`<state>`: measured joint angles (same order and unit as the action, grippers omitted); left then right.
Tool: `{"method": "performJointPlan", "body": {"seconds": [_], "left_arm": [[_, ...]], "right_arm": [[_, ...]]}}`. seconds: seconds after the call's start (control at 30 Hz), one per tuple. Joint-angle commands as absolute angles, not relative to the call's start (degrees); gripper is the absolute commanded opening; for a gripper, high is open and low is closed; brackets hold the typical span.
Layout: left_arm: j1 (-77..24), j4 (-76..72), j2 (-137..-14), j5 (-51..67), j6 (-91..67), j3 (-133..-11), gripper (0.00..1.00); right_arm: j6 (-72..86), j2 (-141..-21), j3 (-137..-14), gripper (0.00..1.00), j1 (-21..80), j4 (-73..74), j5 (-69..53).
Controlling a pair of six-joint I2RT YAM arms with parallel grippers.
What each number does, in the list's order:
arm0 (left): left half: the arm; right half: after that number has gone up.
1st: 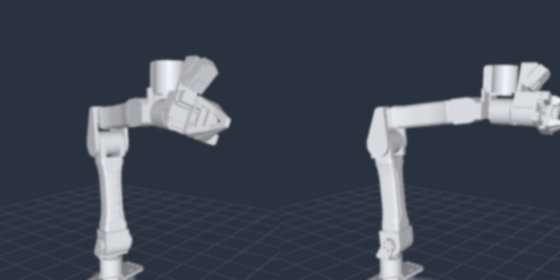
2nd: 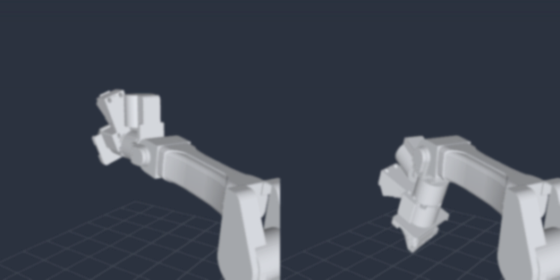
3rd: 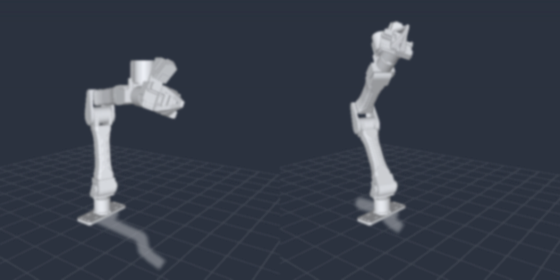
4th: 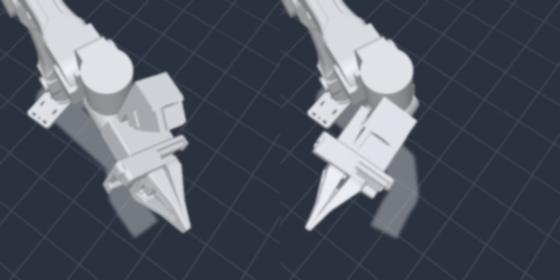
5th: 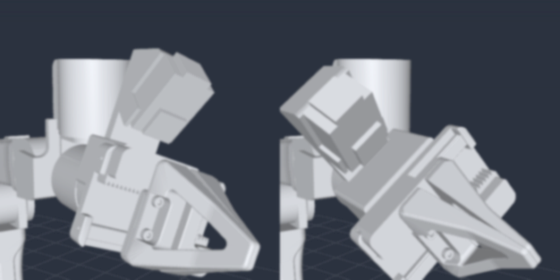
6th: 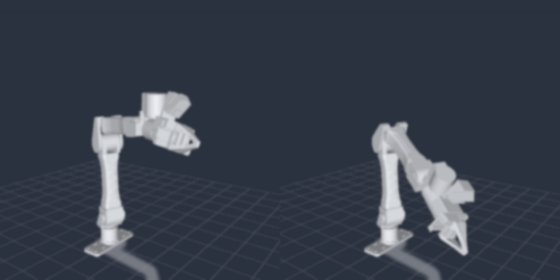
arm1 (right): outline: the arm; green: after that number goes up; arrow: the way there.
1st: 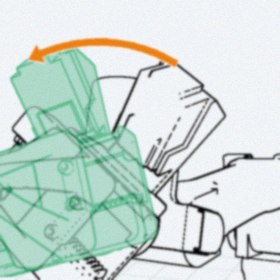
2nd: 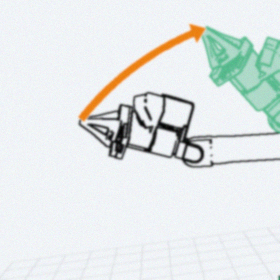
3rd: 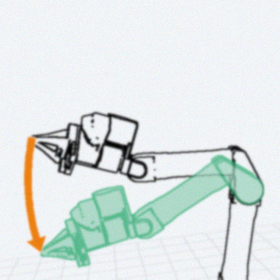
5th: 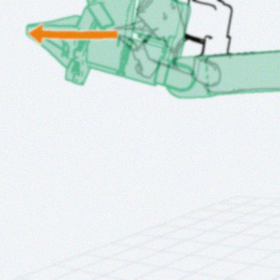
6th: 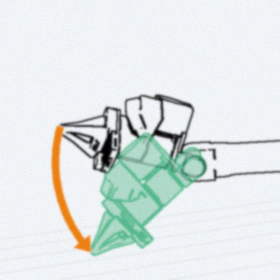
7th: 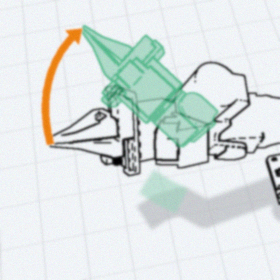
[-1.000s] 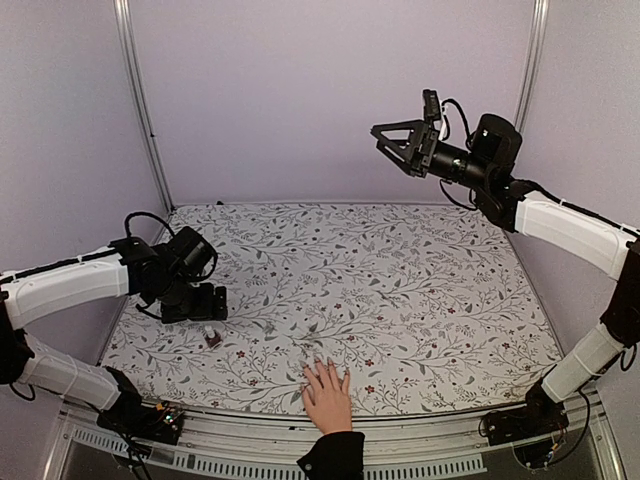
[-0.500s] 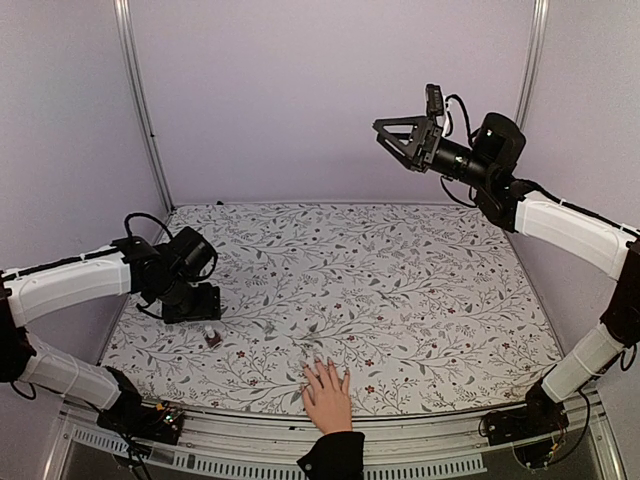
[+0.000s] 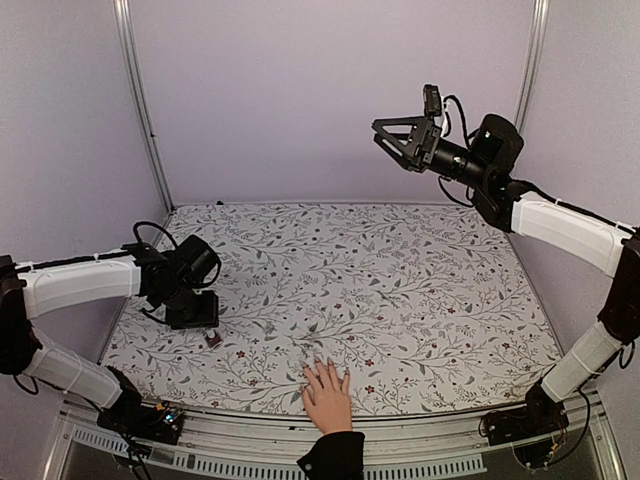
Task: Paint the nails
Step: Move the nail polish bottle at the center of the board.
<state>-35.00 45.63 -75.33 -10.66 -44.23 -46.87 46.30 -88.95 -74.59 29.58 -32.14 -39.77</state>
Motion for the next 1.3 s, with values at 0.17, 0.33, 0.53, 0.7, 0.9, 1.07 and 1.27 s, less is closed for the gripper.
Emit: {"method": "performJointPlan", "body": {"seconds": [0.17,0.33,0.53,0.7,0.9,1.07,1.27], "left_arm": [[-33.12,42.03,-78.42,-9.54,-42.08,-44.47,0.54],[-32.80,40.17,-79.81,-8.11,-40.63,-43.35,0.48],[-32.77,38.07,-81.47,-6.60,-39.67,-42.74,0.42],[-32.70,37.70,-82.96,-5.94,-39.10,-42.93,0.38],[-32.70,39.51,-82.62,-5.16,-39.91,-42.48,0.56],[-32.70,39.45,-81.77,-4.74,-40.74,-40.95,0.57],[-32.78,38.76,-81.79,-3.70,-40.69,-40.39,0.45]], "right_arm": [[46.84,-89.98,-75.20,0.99,29.36,-33.84,-41.53],[46.93,-90.42,-75.49,0.99,29.27,-33.88,-42.03],[48.58,-92.19,-77.09,0.99,29.27,-35.79,-43.20],[49.13,-92.73,-76.92,0.99,29.12,-35.74,-43.59],[48.88,-92.81,-77.06,0.99,28.87,-35.70,-43.62],[48.63,-92.98,-77.17,0.99,28.76,-35.76,-43.84],[48.61,-92.83,-77.17,0.99,28.65,-35.64,-44.03]]}}
